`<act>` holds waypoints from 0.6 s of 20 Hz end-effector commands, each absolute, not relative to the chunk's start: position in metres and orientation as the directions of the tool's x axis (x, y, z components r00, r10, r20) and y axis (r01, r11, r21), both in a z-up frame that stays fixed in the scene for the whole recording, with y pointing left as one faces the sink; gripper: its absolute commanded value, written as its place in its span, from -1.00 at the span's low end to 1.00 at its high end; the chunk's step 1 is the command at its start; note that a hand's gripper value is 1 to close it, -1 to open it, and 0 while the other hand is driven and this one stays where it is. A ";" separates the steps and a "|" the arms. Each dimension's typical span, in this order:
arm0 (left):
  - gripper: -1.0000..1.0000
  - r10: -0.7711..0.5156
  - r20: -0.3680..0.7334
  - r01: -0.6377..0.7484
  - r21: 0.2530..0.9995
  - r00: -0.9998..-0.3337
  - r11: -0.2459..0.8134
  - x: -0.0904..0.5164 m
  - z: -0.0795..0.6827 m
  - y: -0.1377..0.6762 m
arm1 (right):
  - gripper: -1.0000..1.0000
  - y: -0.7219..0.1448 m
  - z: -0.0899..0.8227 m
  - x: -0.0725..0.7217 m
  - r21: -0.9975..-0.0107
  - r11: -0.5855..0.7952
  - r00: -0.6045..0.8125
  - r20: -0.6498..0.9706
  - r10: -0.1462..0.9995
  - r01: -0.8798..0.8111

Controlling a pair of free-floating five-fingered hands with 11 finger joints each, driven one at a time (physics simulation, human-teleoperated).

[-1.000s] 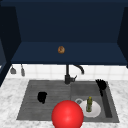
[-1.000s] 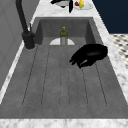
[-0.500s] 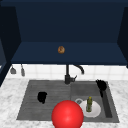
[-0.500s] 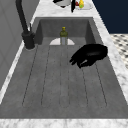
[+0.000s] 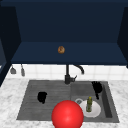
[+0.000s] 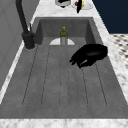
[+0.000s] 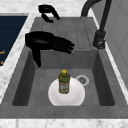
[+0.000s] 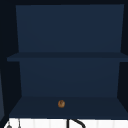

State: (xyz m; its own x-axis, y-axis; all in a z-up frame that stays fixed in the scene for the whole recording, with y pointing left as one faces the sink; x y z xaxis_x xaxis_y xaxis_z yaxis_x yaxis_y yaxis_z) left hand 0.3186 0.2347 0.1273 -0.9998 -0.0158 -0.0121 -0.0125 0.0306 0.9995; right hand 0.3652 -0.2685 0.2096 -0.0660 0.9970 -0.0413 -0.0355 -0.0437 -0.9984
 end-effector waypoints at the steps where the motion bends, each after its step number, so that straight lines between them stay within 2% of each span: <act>1: 0.00 -0.016 -0.012 -0.013 0.999 -1.000 0.031 0.319 0.127 0.235 | -1.00 -0.247 0.210 0.348 -0.999 -0.041 -0.067 -0.041 0.997 0.005; 4: 0.00 -0.016 -0.012 -0.013 0.999 -1.000 0.031 0.319 0.127 0.235 | -1.00 -0.240 0.211 0.335 -0.999 -0.037 -0.066 -0.039 0.997 0.025; 12: 0.00 -0.016 -0.012 -0.013 0.999 -1.000 0.031 0.319 0.127 0.235 | -1.00 -0.240 0.238 0.303 -0.998 -0.016 -0.082 -0.011 0.997 -0.064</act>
